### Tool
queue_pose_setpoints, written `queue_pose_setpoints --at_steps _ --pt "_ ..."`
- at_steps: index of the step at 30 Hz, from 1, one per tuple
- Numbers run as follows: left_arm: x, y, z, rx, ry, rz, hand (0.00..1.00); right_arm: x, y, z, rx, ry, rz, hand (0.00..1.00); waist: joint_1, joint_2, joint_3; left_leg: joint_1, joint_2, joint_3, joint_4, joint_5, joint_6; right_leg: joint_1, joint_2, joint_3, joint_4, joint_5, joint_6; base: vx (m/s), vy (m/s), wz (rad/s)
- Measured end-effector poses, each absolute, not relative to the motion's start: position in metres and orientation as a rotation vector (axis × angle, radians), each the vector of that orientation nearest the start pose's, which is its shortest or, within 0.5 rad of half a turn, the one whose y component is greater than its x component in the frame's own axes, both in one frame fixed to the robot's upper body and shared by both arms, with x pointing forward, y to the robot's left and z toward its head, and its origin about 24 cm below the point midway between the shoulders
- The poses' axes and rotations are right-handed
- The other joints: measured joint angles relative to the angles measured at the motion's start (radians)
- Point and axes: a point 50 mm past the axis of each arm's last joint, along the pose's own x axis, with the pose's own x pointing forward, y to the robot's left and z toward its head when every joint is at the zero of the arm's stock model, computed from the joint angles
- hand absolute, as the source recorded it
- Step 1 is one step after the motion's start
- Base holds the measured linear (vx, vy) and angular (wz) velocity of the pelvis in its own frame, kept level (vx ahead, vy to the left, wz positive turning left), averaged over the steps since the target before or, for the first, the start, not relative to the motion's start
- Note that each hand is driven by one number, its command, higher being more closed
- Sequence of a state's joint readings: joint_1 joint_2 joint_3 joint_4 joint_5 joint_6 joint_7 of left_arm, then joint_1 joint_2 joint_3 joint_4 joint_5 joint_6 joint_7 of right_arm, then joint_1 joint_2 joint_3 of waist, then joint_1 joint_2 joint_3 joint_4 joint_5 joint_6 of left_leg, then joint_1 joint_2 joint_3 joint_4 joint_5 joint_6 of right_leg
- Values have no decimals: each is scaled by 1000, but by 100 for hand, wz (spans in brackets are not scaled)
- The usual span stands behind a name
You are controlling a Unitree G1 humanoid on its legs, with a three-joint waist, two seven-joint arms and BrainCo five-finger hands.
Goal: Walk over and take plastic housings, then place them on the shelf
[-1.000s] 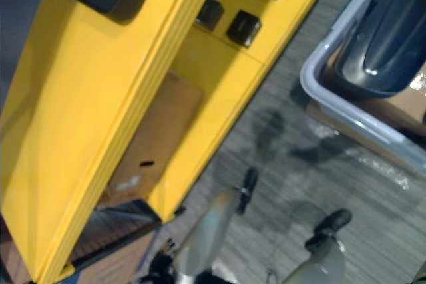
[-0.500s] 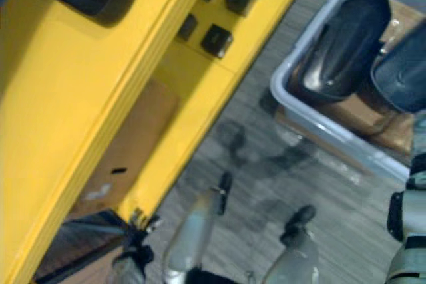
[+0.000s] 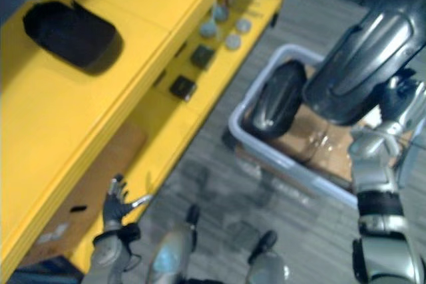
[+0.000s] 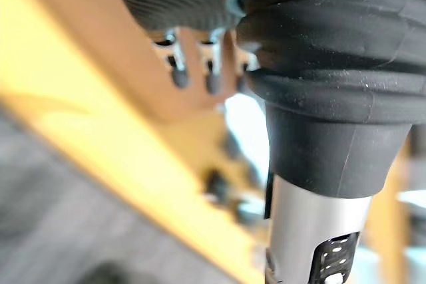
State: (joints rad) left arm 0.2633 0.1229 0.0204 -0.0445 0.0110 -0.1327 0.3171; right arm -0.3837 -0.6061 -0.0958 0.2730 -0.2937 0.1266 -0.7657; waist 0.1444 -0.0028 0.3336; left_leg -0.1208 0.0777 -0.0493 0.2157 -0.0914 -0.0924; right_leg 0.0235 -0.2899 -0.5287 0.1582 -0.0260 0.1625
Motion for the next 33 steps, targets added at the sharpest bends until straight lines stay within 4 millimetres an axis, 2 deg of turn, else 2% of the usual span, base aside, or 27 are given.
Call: queue_pose_setpoints --at_steps 1,5,9,10,14,17,19,22,28,33 --pt "195 206 23 217 5 383 0 292 -306 157 -811 -350 -959 100 -9 -2 -34 3 -1 0 -1 -1 -1 13 2 -9 -14 2 3 -10 -4 5" --pt "207 209 51 424 -181 384 0 288 -292 158 -806 -449 -934 100 -23 -6 -81 39 3 6 -20 -3 -5 53 21 -11 -62 25 4 -27 2 -4" --pt "217 203 70 536 -338 376 0 286 -271 172 -791 -614 -850 100 -26 -19 -127 70 6 36 -45 -1 -8 83 38 13 -144 74 4 -21 7 -26" --pt "221 197 75 530 -372 352 0 284 -265 177 -796 -672 -827 100 -31 -24 -146 70 4 43 -50 -1 -8 84 39 17 -162 87 2 -6 31 -15" --pt "230 176 79 383 -386 229 0 282 -236 191 -800 -842 -713 100 -45 -34 -177 86 2 67 -61 0 -7 92 41 40 -193 111 2 1 32 -18" --pt "238 154 73 163 -277 31 0 285 -215 195 -803 -913 -609 100 -50 -40 -197 93 3 86 -68 2 -8 90 43 52 -205 120 0 -14 21 -14" --pt "243 134 66 -1 -176 -106 0 288 -194 199 -803 -972 -507 100 -51 -39 -198 94 4 99 -68 2 -8 82 43 66 -206 126 0 -25 27 -16" --pt "247 112 62 -142 -76 -267 0 291 -171 196 -844 -1006 -371 100 -52 -39 -198 96 4 104 -68 2 -8 82 43 70 -209 130 -1 -31 24 -6" --pt "255 101 55 -290 57 -397 0 292 -147 189 -897 -1026 -217 100 -54 -41 -214 95 2 109 -72 2 -7 80 43 71 -219 138 0 -3 5 -1" --pt "256 97 51 -374 113 -453 0 295 -140 176 -946 -1008 -160 100 -56 -40 -237 95 0 111 -73 2 -7 80 42 69 -223 145 -1 2 20 -1"
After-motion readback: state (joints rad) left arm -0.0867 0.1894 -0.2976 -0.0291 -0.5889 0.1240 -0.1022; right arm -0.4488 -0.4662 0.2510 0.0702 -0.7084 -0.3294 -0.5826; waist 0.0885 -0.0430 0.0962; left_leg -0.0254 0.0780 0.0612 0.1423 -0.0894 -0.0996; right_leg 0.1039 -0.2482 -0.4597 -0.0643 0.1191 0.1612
